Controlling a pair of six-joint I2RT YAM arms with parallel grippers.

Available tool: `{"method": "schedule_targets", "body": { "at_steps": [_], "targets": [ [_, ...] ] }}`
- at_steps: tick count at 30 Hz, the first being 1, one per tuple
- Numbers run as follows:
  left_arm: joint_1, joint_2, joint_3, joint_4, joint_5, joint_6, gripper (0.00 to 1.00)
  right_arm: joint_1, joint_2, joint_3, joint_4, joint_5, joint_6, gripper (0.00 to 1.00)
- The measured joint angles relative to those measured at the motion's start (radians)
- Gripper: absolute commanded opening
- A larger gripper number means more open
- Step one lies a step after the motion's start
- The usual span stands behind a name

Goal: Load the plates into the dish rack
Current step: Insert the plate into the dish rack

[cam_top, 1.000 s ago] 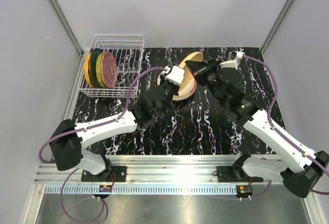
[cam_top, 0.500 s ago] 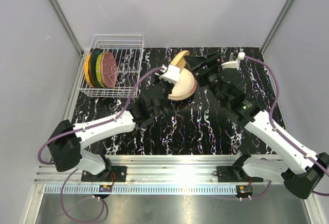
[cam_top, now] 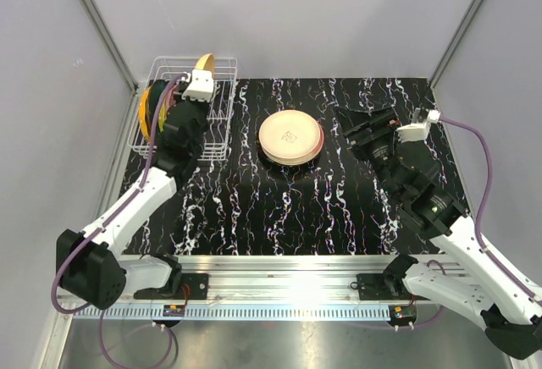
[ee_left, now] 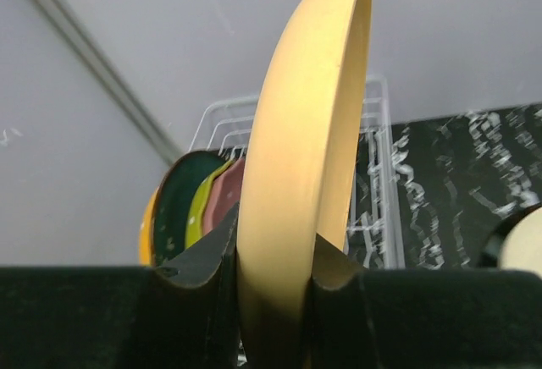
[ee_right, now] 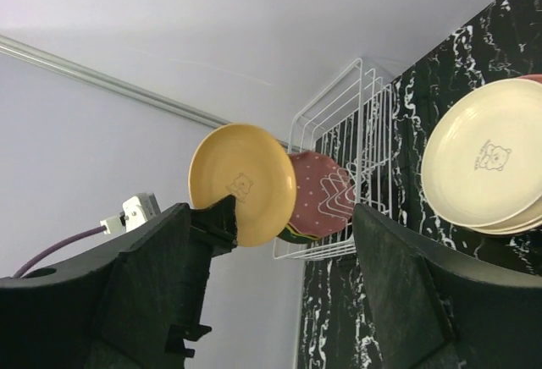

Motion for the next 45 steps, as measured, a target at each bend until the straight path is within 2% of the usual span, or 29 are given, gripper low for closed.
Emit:
{"method": "schedule_targets", "body": {
  "at_steps": [6, 12, 19, 33, 41, 43, 44, 45],
  "targets": [
    [0.140, 0.017, -0.031, -0.041, 0.048, 0.056, 0.00, 0.000, -0.013, -0.023, -0.027, 0.003, -0.080, 0.87],
    [0.172, 0.125, -0.008, -0.065, 0.049, 0.098, 0.00, 0.000, -0.006, -0.029, -0.052, -0.002, -0.149, 0.92],
    [0.196, 0.196, -0.003, -0.077, 0.049, 0.117, 0.00, -0.017, -0.007, -0.050, -0.068, -0.003, -0.205, 0.93],
    [0.204, 0.328, 0.069, -0.076, 0.044, 0.133, 0.00, -0.146, 0.005, -0.076, -0.073, -0.103, -0.228, 0.93],
    [0.229, 0.356, 0.082, -0.084, 0.047, 0.087, 0.13, -0.187, 0.021, -0.089, -0.073, -0.163, -0.223, 0.93],
    [0.236, 0.356, 0.082, -0.084, 0.051, 0.068, 0.18, -0.192, 0.022, -0.091, -0.073, -0.171, -0.221, 0.94],
    [0.238, 0.356, 0.082, -0.083, 0.052, 0.059, 0.27, -0.193, 0.022, -0.092, -0.073, -0.175, -0.219, 0.94],
    [0.241, 0.356, 0.082, -0.084, 0.055, 0.052, 0.28, -0.195, 0.022, -0.094, -0.074, -0.179, -0.218, 0.93]
  ]
}}
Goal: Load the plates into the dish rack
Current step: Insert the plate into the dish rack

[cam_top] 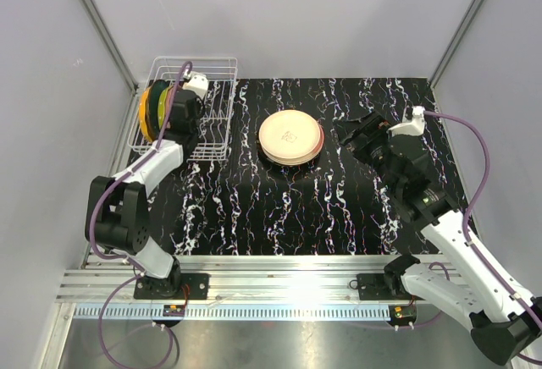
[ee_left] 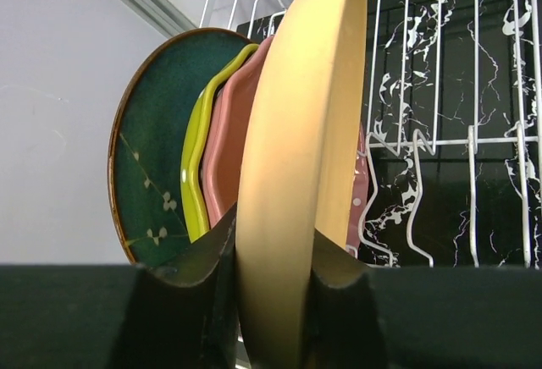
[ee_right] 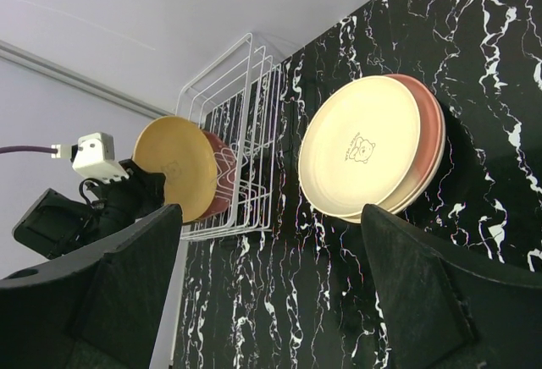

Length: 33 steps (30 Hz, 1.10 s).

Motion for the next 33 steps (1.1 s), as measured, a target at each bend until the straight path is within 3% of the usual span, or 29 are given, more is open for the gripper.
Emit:
{"method": "schedule_targets", "body": {
  "at_steps": [2, 6, 15, 17, 21, 23, 28, 33],
  "targets": [
    [0.006, 0.000, -0.001, 0.000, 0.003, -0.017, 0.31, -0.002, 0.001, -0.002, -0.001, -0.006, 0.003, 0.94],
    [0.021, -0.001, -0.003, 0.002, 0.009, -0.053, 0.52, -0.002, 0.004, -0.003, -0.001, -0.014, 0.015, 0.94],
    [0.031, -0.059, -0.032, -0.020, 0.016, -0.113, 0.71, -0.003, 0.005, -0.007, -0.011, -0.034, 0.037, 0.93],
    [0.031, -0.091, -0.031, -0.035, 0.017, -0.129, 0.78, -0.003, 0.005, -0.007, -0.017, -0.035, 0.037, 0.91],
    [0.031, -0.194, -0.017, -0.116, 0.043, -0.188, 0.87, -0.003, 0.029, -0.007, -0.021, -0.045, 0.030, 0.73],
    [0.030, -0.261, -0.008, -0.148, 0.074, -0.250, 0.99, -0.004, 0.064, -0.003, -0.025, -0.058, 0.020, 0.68],
    [-0.038, -0.471, -0.058, -0.173, 0.156, -0.399, 0.99, -0.006, 0.250, 0.076, -0.055, -0.117, -0.065, 0.69],
    [-0.152, -0.608, -0.201, -0.147, 0.190, -0.421, 0.99, -0.006, 0.513, 0.266, -0.151, -0.218, -0.220, 0.69]
  ]
}}
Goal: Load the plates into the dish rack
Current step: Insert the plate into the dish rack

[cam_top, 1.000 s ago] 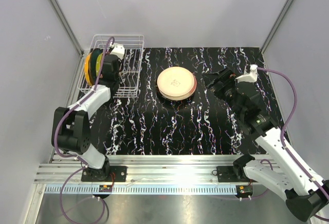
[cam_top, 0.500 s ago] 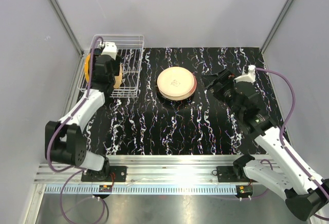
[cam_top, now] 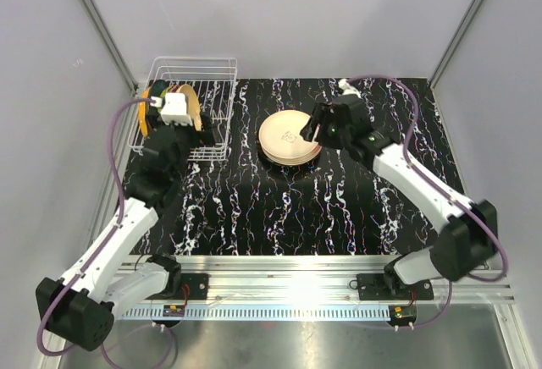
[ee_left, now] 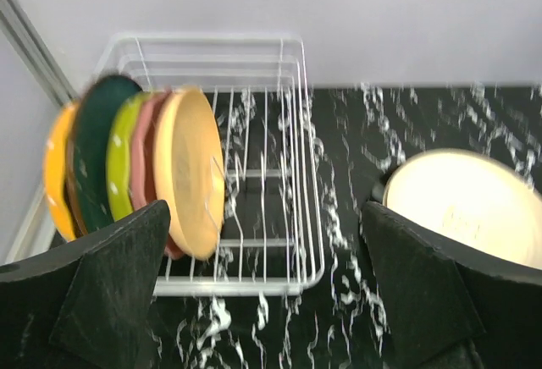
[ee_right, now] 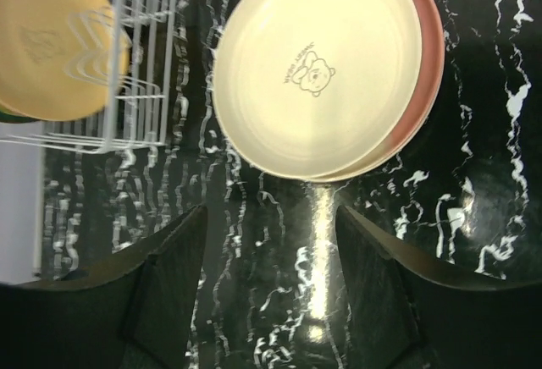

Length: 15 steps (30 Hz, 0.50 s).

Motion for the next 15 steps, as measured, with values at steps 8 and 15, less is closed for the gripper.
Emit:
{"method": "schedule_targets", "body": {
  "at_steps": [8, 15],
  "targets": [
    [-0.116, -0.036, -0.110, 0.006, -0.020, 0.059, 0.99, -0.003, 0.314, 0.255, -0.175, 0.090, -0.103, 0.67],
    [-0.142, -0.097, -0.111, 0.013, -0.024, 0.064, 0.99, -0.069, 0.411, 0.281, -0.216, 0.116, -0.092, 0.60]
  ]
}}
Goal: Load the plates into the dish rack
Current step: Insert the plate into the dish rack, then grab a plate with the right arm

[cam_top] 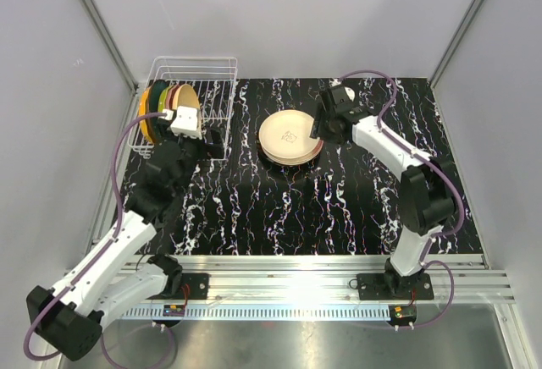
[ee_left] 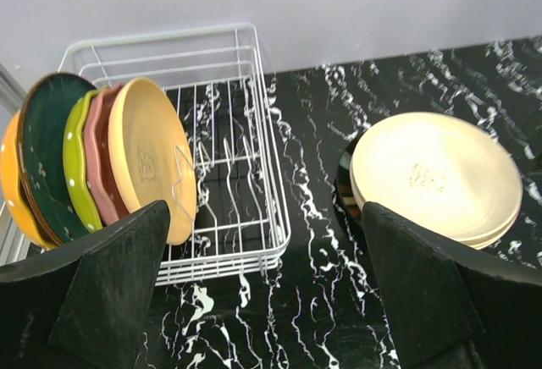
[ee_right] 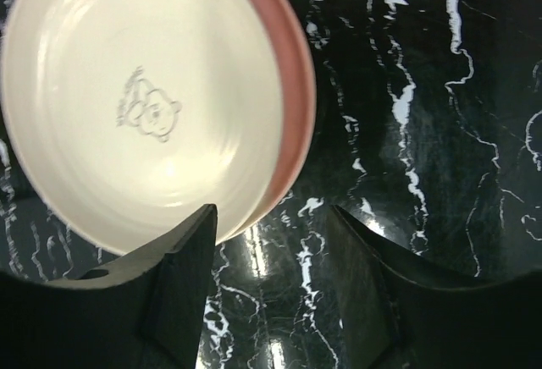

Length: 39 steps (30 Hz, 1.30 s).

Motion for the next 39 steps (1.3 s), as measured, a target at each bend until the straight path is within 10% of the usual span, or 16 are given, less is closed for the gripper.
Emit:
{"method": "schedule_targets", "body": {
  "at_steps": [24, 39],
  "targets": [
    [-0.114, -0.074, 0.000, 0.023, -0.082, 0.087, 0.99, -0.024, 0.250, 0.161, -0.016, -0.010, 0.018, 0.49],
    [-0.115, -0.077, -0.017, 0.031, -0.095, 0.101, 0.99, -0.024, 0.259, 0.161, 0.001, -0.039, 0.044, 0.06]
  ]
}}
